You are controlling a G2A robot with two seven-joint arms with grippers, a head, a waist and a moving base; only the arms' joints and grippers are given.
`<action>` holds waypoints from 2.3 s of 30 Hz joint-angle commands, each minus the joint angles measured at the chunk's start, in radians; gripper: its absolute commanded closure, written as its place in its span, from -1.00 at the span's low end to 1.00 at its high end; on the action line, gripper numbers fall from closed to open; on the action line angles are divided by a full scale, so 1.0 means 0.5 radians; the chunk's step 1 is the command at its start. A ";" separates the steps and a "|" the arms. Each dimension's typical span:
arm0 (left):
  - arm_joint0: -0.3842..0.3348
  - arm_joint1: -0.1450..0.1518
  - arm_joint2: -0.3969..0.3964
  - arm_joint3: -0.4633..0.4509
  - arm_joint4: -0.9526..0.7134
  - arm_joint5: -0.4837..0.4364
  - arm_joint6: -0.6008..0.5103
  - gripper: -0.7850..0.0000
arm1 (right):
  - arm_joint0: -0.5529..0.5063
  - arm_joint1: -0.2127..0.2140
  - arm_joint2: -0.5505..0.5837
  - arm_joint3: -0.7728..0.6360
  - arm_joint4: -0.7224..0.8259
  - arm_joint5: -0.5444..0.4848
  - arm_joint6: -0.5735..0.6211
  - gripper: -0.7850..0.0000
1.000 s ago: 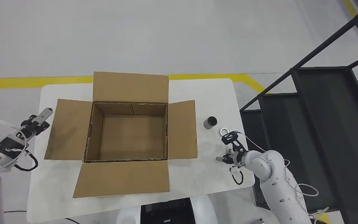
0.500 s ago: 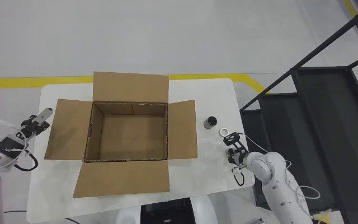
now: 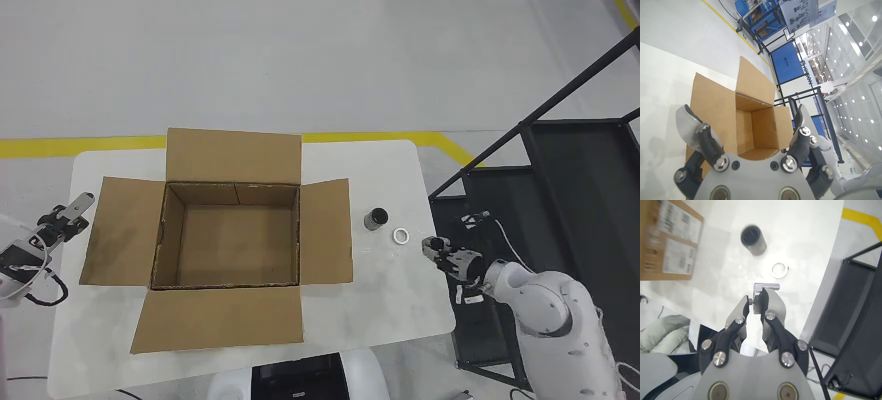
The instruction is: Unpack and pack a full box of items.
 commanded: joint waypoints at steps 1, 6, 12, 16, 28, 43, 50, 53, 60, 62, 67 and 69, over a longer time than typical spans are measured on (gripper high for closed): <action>0.000 0.000 0.000 0.000 0.000 0.000 0.000 -1.00 | -0.008 0.007 0.055 -0.086 0.318 -0.113 -0.005 1.00; 0.000 0.000 0.000 0.000 0.000 0.000 0.000 -1.00 | 0.128 0.034 -0.051 -0.228 0.647 -0.263 0.107 1.00; 0.000 0.000 0.000 0.000 0.000 0.000 0.000 -1.00 | 0.490 0.056 -0.476 -0.260 0.696 -0.216 0.275 1.00; 0.000 0.000 0.000 0.000 0.000 0.000 0.000 -1.00 | 0.812 0.047 -0.861 -0.147 0.551 -0.087 0.315 1.00; 0.000 0.000 0.000 0.000 0.000 0.000 0.000 -1.00 | 1.503 -0.046 -1.769 0.219 -0.013 0.228 0.298 1.00; 0.000 0.000 0.000 0.000 0.000 0.000 0.000 -1.00 | 1.782 -0.172 -2.252 0.708 -0.086 0.361 0.047 -1.00; 0.000 0.000 0.000 0.000 0.000 0.000 0.000 -1.00 | 1.455 -0.050 -1.792 0.505 0.276 0.010 0.004 -1.00; 0.000 0.000 0.000 0.000 0.000 0.000 0.000 -1.00 | 1.229 0.022 -1.487 0.375 0.314 -0.126 0.005 -1.00; 0.000 0.000 0.000 0.000 0.000 0.000 0.000 -1.00 | 0.752 0.123 -0.837 0.208 0.374 -0.321 -0.200 -1.00; 0.000 0.000 0.000 0.000 0.000 0.000 0.000 -1.00 | 0.656 0.135 -0.703 0.223 0.367 -0.324 -0.297 -1.00; 0.000 0.000 0.000 0.000 0.000 0.000 0.000 -1.00 | 0.491 0.154 -0.489 0.293 0.108 -0.225 -0.473 -1.00; 0.000 0.000 0.000 0.000 0.000 0.000 0.000 -1.00 | 0.451 0.156 -0.464 0.352 0.032 -0.197 -0.539 -1.00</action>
